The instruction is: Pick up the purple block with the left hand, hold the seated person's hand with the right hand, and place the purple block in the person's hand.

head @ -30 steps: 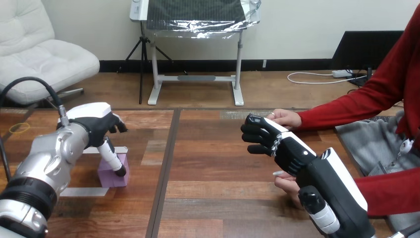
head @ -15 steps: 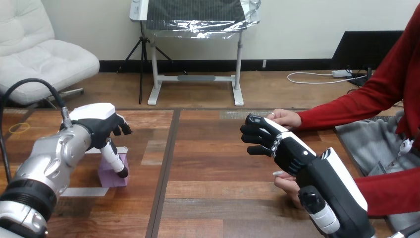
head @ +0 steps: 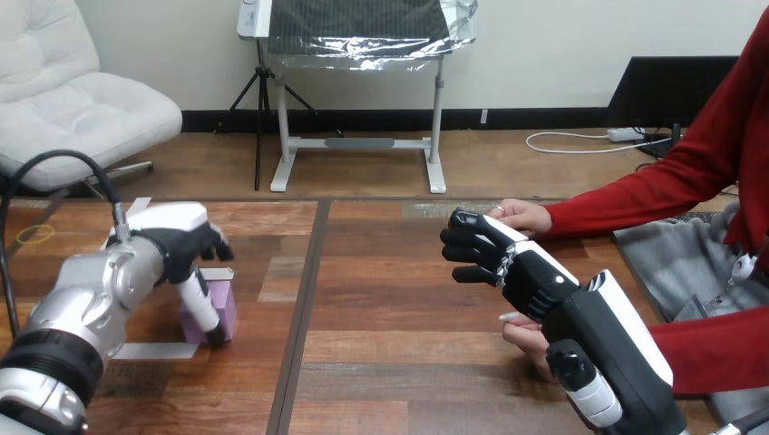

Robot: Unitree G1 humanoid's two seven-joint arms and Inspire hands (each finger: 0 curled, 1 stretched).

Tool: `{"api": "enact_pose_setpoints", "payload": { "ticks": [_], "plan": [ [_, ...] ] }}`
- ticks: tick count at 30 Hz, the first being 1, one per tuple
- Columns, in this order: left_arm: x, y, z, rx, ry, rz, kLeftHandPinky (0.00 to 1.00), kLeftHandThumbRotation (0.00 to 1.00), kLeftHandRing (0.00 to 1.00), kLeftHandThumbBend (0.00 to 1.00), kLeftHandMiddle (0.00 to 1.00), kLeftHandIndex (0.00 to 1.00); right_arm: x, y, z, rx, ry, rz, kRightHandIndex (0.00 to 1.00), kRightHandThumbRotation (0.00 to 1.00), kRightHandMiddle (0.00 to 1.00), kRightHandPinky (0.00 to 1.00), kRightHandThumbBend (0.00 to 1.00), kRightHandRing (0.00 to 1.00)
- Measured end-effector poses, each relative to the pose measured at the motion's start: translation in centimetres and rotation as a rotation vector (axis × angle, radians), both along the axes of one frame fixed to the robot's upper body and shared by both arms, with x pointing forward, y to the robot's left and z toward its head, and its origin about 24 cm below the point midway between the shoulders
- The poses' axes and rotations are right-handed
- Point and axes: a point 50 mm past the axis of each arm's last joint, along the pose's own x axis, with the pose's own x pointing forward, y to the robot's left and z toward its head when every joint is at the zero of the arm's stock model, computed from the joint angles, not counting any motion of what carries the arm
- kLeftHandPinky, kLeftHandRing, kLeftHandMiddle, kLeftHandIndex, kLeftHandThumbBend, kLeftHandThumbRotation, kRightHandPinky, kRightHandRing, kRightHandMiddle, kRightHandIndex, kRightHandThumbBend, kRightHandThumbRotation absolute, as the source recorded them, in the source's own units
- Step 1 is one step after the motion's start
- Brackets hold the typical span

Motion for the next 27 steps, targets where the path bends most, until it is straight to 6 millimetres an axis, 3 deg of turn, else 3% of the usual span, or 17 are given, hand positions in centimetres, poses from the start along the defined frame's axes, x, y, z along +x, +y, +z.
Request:
{"api": "enact_pose_setpoints", "payload": {
  "ticks": [27],
  "plan": [
    [-0.49, 0.21, -1.05, 0.043, 0.105, 0.005, 0.94, 0.08, 0.90, 1.00, 0.88, 0.84, 0.00, 0.00, 0.00, 0.000, 0.000, 0.000, 0.88, 1.00, 0.86, 0.80, 0.96, 0.85]
  ]
}}
